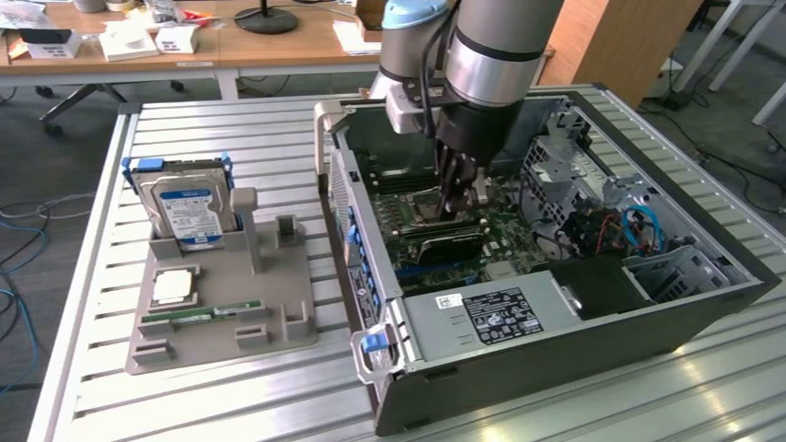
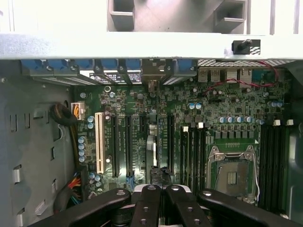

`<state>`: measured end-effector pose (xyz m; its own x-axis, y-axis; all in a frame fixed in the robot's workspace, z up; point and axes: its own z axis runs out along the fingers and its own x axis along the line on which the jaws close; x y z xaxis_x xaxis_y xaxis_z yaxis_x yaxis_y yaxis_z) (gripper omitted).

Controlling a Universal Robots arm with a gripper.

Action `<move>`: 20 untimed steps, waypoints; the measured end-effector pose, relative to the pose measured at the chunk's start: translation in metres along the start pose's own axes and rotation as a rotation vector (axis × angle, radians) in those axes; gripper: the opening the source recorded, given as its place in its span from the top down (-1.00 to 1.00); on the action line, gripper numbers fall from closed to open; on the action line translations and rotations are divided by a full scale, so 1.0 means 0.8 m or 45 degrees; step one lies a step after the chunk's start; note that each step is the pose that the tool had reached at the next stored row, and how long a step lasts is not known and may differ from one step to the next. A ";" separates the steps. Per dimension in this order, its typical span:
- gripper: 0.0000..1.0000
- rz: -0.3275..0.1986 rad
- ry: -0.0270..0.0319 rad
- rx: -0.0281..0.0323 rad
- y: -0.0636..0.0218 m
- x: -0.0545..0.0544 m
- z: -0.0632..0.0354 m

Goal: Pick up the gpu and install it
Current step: 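Press down on the gpu until it lock into place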

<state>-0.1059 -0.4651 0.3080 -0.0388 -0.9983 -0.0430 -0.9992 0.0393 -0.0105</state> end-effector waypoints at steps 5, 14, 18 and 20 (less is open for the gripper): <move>0.79 0.000 0.0000 0.0000 0.000 0.000 0.004; 0.79 0.000 -0.0001 0.0001 0.000 0.000 0.006; 0.79 0.000 -0.0007 0.0000 0.000 0.000 0.008; 0.79 0.000 -0.0009 0.0000 0.000 -0.001 0.009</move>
<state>-0.1059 -0.4638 0.3012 -0.0389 -0.9983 -0.0437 -0.9992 0.0394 -0.0106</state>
